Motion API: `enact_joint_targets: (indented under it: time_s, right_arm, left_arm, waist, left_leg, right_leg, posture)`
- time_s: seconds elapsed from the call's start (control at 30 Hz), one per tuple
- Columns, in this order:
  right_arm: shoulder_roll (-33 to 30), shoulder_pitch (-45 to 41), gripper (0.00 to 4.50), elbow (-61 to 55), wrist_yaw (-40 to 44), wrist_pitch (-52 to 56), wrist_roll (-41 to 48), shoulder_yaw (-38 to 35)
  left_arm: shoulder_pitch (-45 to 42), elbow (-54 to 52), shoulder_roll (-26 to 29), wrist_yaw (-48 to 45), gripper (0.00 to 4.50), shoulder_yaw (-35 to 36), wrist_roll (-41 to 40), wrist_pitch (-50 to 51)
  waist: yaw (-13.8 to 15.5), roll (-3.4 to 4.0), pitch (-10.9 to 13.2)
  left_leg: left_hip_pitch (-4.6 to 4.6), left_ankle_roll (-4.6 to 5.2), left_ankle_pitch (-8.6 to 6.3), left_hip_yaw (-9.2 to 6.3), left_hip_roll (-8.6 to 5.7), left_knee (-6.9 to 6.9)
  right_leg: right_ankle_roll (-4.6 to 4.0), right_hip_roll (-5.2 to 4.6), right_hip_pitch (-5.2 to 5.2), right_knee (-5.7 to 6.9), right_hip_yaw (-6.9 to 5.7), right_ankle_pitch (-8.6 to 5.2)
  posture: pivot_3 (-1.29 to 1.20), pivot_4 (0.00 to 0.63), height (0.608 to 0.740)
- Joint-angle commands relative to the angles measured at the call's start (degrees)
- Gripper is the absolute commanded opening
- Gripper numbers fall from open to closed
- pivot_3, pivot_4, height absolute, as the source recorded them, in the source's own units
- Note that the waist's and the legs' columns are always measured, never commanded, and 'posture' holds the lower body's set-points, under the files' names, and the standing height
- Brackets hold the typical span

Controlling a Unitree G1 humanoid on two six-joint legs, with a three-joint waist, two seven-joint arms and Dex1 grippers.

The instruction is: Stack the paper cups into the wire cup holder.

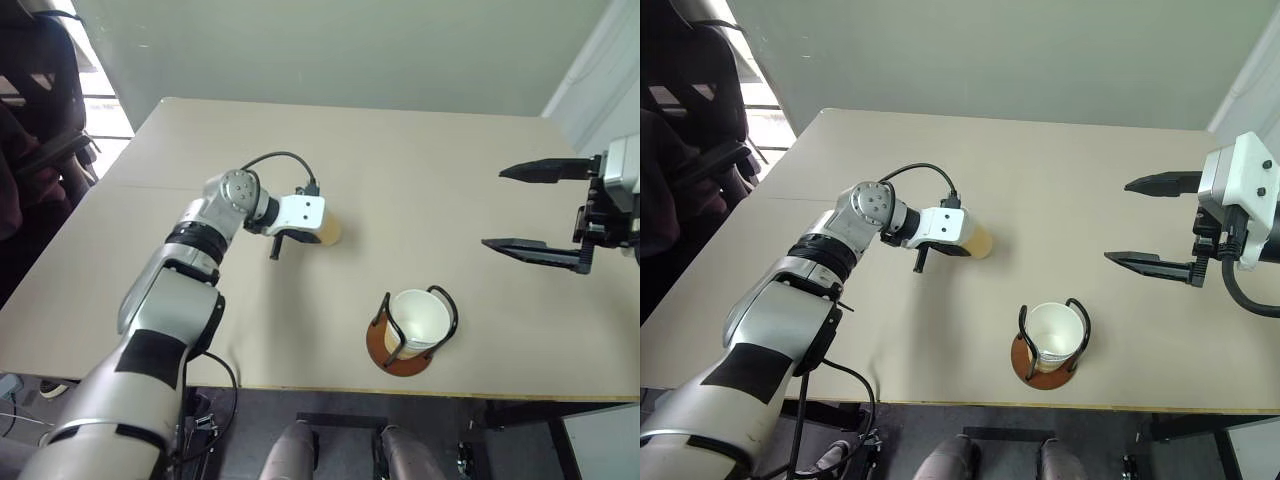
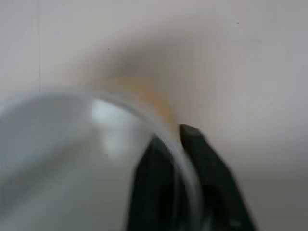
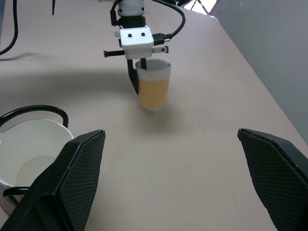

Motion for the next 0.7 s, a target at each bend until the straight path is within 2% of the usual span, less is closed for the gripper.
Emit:
enact_joint_targets:
  time_s: [0.03,0.13,0.23,0.3,0.4,0.47,0.57,0.7]
  right_arm:
    - [-0.9,-0.59,4.5,-0.63,-0.55,-0.44,0.23,-1.97]
    - [-1.0,-0.77,4.5,-0.59,-0.6,-0.44,0.27,-1.99]
    - [-1.26,-0.36,4.5,-0.75,-0.79,-0.34,0.02,-2.52]
    - [-1.57,0.1,4.5,-0.85,-0.93,-0.22,-0.26,-3.26]
    - [-2.01,0.35,4.5,-0.64,-1.13,-0.22,-0.65,-3.84]
    - [-2.45,0.47,4.5,-0.51,-1.11,-0.38,-0.96,-3.98]
    - [-3.25,0.36,4.5,-0.13,-1.12,-0.56,-1.31,-4.5]
    - [-3.65,1.59,4.5,-0.93,-1.43,0.09,-1.36,-6.1]
  left_arm:
    - [-3.04,-0.82,0.44,-2.43,0.02,2.74,-1.95,-0.49]
    - [-6.02,-2.2,-0.55,-8.18,0.02,7.01,-6.89,1.42]
    - [-9.58,-7.25,-2.18,-19.1,0.02,10.03,-15.31,5.56]
    - [-9.96,-18.37,-0.84,-21.97,0.02,4.78,-27.48,12.57]
    - [-8.2,-41.06,7.32,-22.08,0.02,-7.49,-49.6,23.11]
    - [-8.25,-50.33,11.05,-22.08,0.02,-12.98,-59.0,25.45]
    - [-9.29,-55.65,12.88,-22.08,0.02,-18.94,-64.8,25.08]
    - [-10.62,-55.51,11.32,-22.08,0.02,-22.93,-66.89,23.22]
  waist:
    - [0.0,0.0,0.0]
    - [0.09,-0.09,0.06]
    - [0.32,-0.1,0.06]
    - [0.35,-0.1,0.06]
    - [-0.05,-0.11,0.07]
    - [-0.21,-0.05,0.03]
    - [-0.12,-0.04,0.02]
    - [0.22,-0.03,0.03]
  left_leg:
    - [0.0,0.0,0.0,0.0,0.0,0.0]
    - [-0.02,0.0,0.0,0.0,0.0,0.0]
    - [-0.07,0.03,-0.01,0.0,-0.04,0.01]
    - [-0.09,0.06,-0.03,0.01,-0.06,0.01]
    - [-0.12,-0.04,0.02,0.12,-0.04,0.01]
    - [-0.05,-0.23,0.12,0.29,0.01,-0.04]
    - [0.02,-0.19,0.09,0.47,0.01,-0.01]
    - [0.01,0.29,-0.16,0.42,0.0,0.28]
  right_leg:
    - [0.0,0.0,0.0,0.0,0.0,0.0]
    - [0.0,0.0,-0.01,-0.01,0.0,0.0]
    - [0.01,-0.02,0.0,-0.04,0.0,0.0]
    - [0.03,-0.03,0.0,-0.05,0.02,-0.01]
    - [0.09,-0.03,-0.04,-0.08,0.06,-0.03]
    - [0.16,0.03,-0.06,-0.06,0.04,-0.08]
    - [0.23,-0.02,-0.02,-0.03,0.09,-0.12]
    - [0.33,-0.14,0.08,-0.01,0.24,0.05]
  posture:
    - [0.0,0.15,0.74]
    - [0.0,0.15,0.74]
    - [0.0,0.15,0.74]
    - [0.0,0.15,0.74]
    - [0.0,0.15,0.74]
    - [0.0,0.15,0.74]
    - [0.0,0.15,0.74]
    - [0.0,0.15,0.74]
